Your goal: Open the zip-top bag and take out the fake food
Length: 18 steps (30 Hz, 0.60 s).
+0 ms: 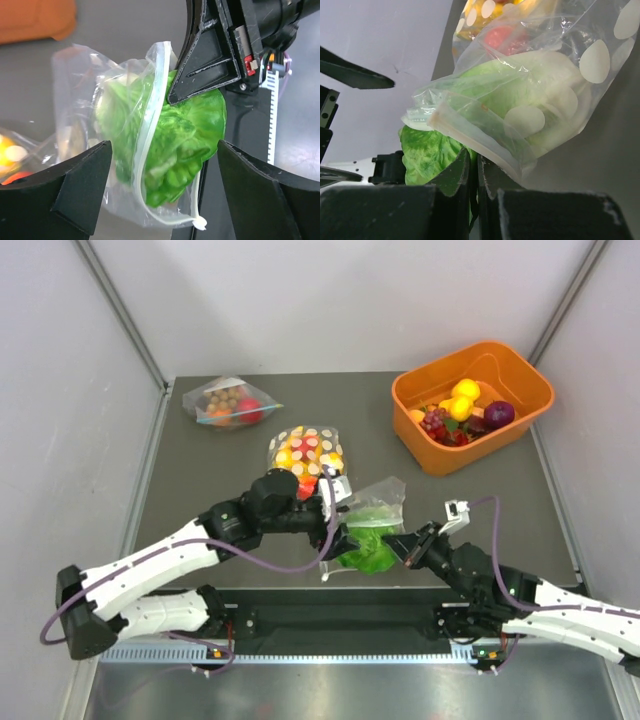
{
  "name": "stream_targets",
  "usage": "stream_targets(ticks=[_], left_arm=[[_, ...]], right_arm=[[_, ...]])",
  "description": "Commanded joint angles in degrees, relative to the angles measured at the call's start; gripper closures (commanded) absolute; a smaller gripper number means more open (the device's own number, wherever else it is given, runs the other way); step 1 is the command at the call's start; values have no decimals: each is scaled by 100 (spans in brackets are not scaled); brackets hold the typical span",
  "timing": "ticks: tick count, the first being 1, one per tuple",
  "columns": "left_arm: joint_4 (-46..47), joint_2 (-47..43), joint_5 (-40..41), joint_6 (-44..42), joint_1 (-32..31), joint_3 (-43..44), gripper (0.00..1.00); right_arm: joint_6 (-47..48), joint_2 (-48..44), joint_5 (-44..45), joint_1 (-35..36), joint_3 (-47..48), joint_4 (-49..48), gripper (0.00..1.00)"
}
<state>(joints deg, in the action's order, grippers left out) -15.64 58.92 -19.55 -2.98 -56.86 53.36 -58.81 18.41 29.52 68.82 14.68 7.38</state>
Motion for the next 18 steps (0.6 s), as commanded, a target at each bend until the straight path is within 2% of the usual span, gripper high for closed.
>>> stream_targets(ticks=[1,8,18], left_arm=[[534,348,-532,-9,17,402,9],[553,1051,-427,-167,8,667,4],[536,1833,-304,-282,8,991,5]], right_arm=[[106,144,-201,-44,79,-518,100],[141,417,-420,-35,9,-694,100],[343,777,-614,-44,79,-966,100]])
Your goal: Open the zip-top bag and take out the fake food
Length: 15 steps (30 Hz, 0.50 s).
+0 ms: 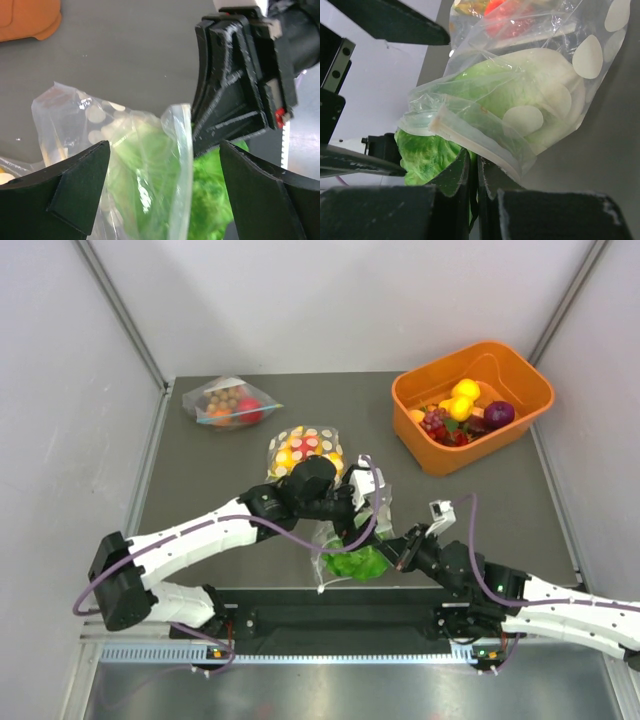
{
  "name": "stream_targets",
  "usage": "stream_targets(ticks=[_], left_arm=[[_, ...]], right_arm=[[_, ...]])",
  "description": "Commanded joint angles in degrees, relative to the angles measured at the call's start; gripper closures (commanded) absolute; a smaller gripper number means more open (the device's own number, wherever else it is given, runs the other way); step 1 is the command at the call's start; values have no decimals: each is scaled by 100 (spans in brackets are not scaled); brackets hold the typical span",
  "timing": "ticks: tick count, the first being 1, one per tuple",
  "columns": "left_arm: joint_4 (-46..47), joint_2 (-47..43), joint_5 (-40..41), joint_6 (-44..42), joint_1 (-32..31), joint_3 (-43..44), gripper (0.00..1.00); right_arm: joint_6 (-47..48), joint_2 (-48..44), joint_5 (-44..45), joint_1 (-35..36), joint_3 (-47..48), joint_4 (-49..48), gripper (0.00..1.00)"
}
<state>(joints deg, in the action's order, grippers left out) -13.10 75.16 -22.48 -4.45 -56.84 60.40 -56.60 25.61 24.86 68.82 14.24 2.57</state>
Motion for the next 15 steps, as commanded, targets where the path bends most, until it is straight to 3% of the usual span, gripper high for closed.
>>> stream_targets(ticks=[1,2,6,8,9,13,15], left_arm=[[273,262,-2,-144,6,305,7],[265,332,-11,-153,6,340,12],[159,702,-46,-153,6,499,50],[106,781,-72,-170,6,499,61],[98,834,-46,-170,6,473,74],[124,948,321,-118,6,437,97],[194,992,419,-39,15,420,98]], right_arm=[[166,102,-166,-44,140,-485,100],[184,129,-209,-44,167,-485,100],[324,269,-263,-44,228,-468,100],[386,296,-271,-44,255,-459,100],[473,313,-289,-35,263,-485,100],[843,523,-683,-35,325,-669,100],[1070,647,-903,-26,316,-880,100]])
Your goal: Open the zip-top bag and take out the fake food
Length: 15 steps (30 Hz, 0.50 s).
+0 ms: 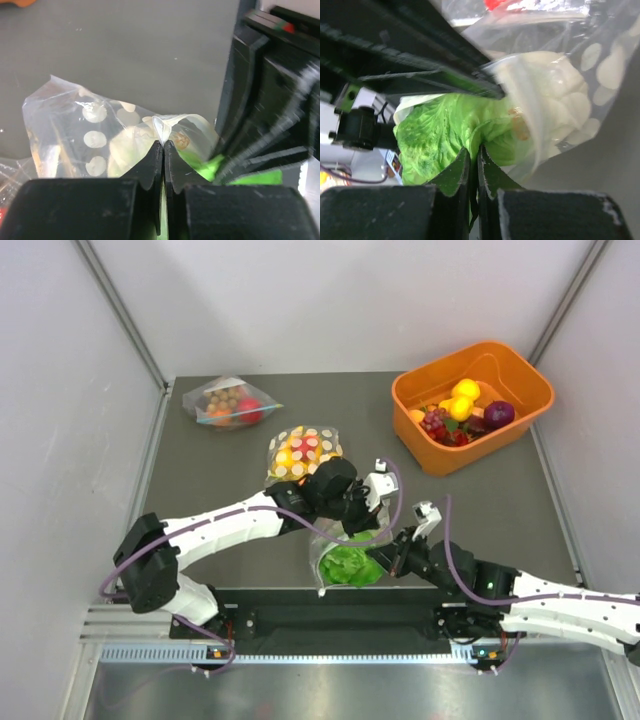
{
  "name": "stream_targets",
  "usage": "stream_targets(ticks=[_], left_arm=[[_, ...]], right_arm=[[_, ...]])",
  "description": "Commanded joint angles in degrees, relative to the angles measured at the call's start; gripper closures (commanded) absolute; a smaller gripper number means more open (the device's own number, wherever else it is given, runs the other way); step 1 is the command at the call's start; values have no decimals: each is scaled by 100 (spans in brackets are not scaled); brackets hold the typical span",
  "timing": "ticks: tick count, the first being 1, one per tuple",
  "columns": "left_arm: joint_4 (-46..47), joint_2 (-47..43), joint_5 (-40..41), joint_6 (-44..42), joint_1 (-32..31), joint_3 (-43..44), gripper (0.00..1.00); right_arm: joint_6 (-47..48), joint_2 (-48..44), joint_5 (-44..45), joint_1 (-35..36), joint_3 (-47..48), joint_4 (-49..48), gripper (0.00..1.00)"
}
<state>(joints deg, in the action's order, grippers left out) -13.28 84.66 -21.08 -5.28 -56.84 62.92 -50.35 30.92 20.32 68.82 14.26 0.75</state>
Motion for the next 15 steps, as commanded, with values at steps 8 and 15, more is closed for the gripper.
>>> stream_targets(ticks=[8,15], left_arm=[[291,419,-141,325,15,239,100],[-95,832,76,247,24,493,100]], right_arm=[[1290,1012,-1634,62,498,-2095,100],[1914,1374,-1926,316,824,-2422,100]])
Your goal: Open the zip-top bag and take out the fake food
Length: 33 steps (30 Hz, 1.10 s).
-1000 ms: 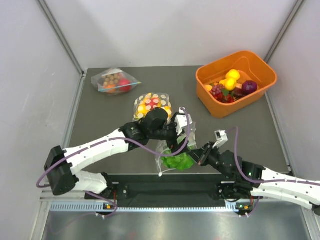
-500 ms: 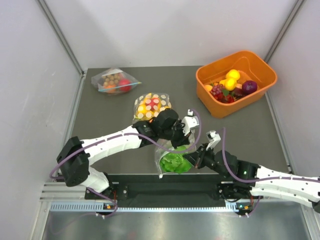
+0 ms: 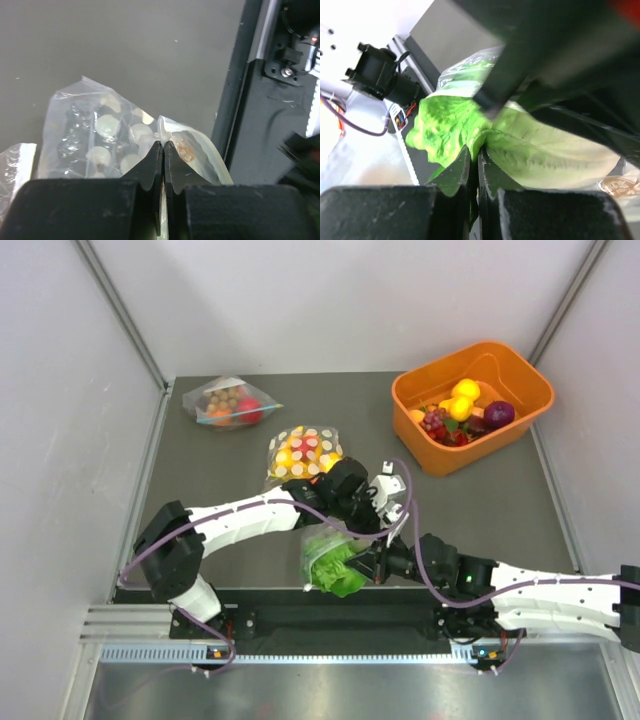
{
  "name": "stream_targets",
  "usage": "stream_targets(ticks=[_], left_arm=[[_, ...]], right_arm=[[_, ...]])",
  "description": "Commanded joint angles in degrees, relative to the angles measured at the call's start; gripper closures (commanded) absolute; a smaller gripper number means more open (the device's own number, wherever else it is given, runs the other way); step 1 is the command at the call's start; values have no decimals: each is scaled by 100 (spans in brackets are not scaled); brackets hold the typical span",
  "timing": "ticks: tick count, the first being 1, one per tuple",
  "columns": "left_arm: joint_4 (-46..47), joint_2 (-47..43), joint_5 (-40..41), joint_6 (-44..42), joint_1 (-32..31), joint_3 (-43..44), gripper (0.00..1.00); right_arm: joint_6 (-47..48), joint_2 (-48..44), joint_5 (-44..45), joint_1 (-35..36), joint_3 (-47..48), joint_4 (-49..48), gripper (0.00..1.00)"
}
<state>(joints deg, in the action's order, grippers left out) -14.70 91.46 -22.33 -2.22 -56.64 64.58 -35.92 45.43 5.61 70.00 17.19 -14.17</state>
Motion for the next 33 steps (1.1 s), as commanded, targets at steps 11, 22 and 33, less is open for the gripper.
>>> stream_targets(ticks=[11,22,33], left_arm=[[-498,583,976,55,57,643,100],[-964,917,1590,213,145,890,100],[-1220,760,2127,775,628,996,100]], right_arm=[[893,-1325,467,717,575,116,100],[1122,-2302,1004,779,856,1303,100],[-588,-1802,3014,779,1269,3681,100]])
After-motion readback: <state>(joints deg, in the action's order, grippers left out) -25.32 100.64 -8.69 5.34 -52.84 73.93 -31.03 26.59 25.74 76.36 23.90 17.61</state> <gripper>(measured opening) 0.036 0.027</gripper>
